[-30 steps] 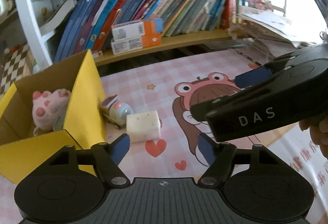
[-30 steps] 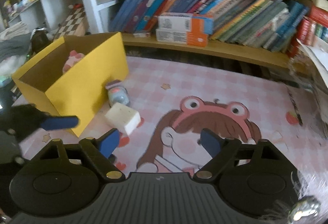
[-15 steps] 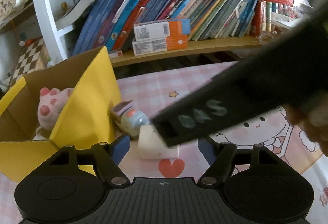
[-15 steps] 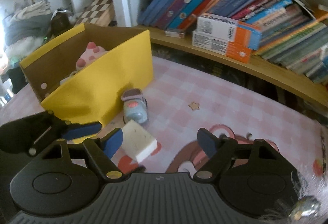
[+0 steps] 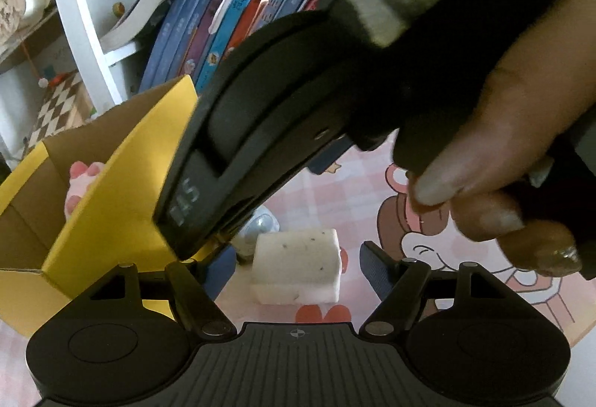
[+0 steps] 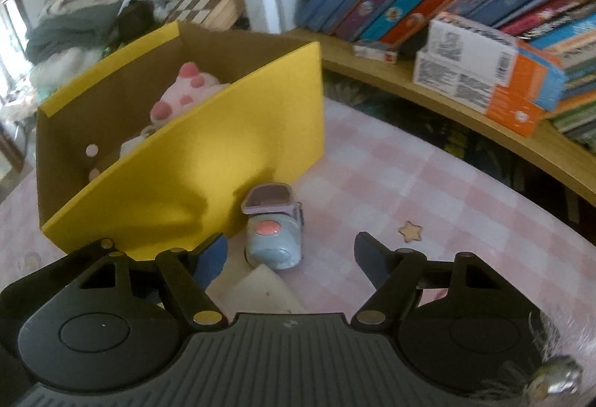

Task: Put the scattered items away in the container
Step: 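Move left gripper to white sponge while right gripper approaches toy car, then close left gripper on sponge while right gripper closes on toy car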

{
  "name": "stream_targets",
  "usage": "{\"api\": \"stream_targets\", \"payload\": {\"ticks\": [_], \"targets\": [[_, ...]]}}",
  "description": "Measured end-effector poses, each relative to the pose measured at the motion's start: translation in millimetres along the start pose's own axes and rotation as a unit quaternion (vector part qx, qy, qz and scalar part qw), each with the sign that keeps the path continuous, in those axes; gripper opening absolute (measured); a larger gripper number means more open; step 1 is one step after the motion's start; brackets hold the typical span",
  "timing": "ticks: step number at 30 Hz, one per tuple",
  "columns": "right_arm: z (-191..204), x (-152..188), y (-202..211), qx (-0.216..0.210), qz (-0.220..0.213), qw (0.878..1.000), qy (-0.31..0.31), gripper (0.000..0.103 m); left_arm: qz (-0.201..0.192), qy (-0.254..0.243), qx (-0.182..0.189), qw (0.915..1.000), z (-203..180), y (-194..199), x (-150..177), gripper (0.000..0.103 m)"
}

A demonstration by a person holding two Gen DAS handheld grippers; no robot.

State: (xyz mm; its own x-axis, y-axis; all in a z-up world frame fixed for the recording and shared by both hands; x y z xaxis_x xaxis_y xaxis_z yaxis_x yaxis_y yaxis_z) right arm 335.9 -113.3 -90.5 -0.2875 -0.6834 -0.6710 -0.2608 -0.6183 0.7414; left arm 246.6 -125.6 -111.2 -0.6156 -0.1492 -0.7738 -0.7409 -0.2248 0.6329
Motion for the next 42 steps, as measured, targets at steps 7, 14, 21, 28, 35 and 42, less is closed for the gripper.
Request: {"api": "stream_targets", "payload": {"ticks": [7, 14, 21, 28, 35, 42], "targets": [[-0.5, -7.7, -23.3, -0.034, 0.02, 0.999, 0.013, 0.071, -0.003, 0.007, 0.001, 1.0, 1.3, -7.1, 0.5, 0.075], [-1.3, -11.0, -40.8, -0.041, 0.041, 0.998, 0.021, 0.051, 0.012, 0.013, 0.004, 0.9998, 2.4, -13.3, 2.8, 0.075], [-10.0, -5.0, -34.7, -0.032, 0.038, 0.999, 0.001, 0.04, 0.026, 0.036, 0.011, 0.9989, 10.0, -17.0, 2.8, 0.062], [-14.3, -0.6, -25.9, -0.02, 0.035, 0.999, -0.015, 0.04, 0.026, 0.03, 0.032, 0.9987, 8.4, -8.9, 5.8, 0.052], [-11.4, 1.3, -12.6, -0.002, 0.031, 0.999, -0.024, 0.04, 0.032, 0.023, 0.069, 0.9969, 11.3, -1.8, 6.8, 0.044], [-6.6, 7.9, 17.8, 0.022, 0.017, 0.999, -0.04, 0.04, 0.03, -0.004, 0.108, 0.9937, 13.9, 29.6, 10.6, 0.042]]}}
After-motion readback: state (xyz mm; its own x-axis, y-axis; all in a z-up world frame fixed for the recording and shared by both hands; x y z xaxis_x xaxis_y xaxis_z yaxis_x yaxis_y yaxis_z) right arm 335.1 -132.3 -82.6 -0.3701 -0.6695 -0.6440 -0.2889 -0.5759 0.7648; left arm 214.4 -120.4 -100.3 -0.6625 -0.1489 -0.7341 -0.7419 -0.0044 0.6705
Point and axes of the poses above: each gripper's, at about its wrist camera, not at the fingertips, and y roughly against the way its jaws point, z to its left, x to its underside, the point moved 2 cm from there along -y, roughly the way its jaws point, and after that the axes turned 12 degrees about y, right-handed, at the moved point
